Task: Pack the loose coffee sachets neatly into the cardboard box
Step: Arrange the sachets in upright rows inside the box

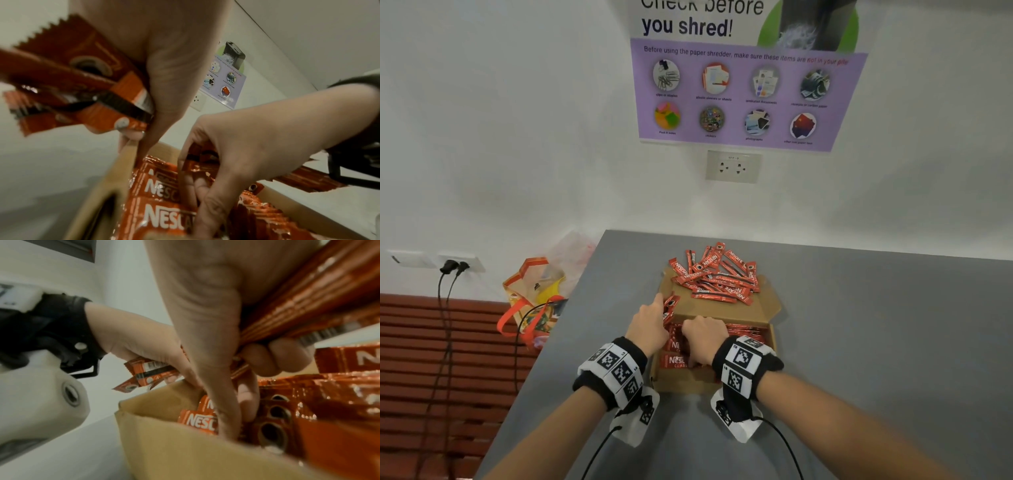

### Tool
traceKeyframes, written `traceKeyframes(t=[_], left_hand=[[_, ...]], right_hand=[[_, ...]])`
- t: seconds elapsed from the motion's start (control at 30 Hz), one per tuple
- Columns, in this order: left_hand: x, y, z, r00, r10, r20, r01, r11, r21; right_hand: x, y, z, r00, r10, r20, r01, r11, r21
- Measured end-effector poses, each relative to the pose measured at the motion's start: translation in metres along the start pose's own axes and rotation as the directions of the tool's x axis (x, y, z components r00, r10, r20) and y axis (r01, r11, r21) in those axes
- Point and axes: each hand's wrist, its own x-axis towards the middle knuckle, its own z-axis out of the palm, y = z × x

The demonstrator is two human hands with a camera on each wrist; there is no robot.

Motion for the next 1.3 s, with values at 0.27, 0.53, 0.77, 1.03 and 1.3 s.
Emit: traceKeyframes(t=[0.27,0.53,0.77,1.03,1.3], left_hand=[[-0.001,0.0,-0.002,0.999,0.047,0.006,-0.046,0.999,-0.01],[-0.001,0.001,-0.003,0.999,0.038,0.036,-0.038,0.999,0.01],[0.0,0.001,-0.007,0.998,0.058,0.001,-0.058,0.998,-0.008],[-0.002,0.005,-0.012,0.981,0.121,-0.15,-0.131,0.99,-0.058],[0.001,0.031,-0.019,0.92,0.048,-0.39,-0.229,0.871,-0.434]], right_hand=[[0.005,0.0,-0.004,0.996,0.055,-0.077,-0.052,0.998,0.039],[0.009,0.001,-0.002,0.996,0.08,-0.038,-0.077,0.995,0.057],[0.009,0.002,-0.003,0.997,0.071,-0.034,-0.069,0.996,0.059],[0.009,0.009,-0.009,0.99,0.078,-0.116,-0.054,0.978,0.2],[-0.012,0.007,-0.015,0.888,0.14,-0.438,0.267,0.619,0.739]])
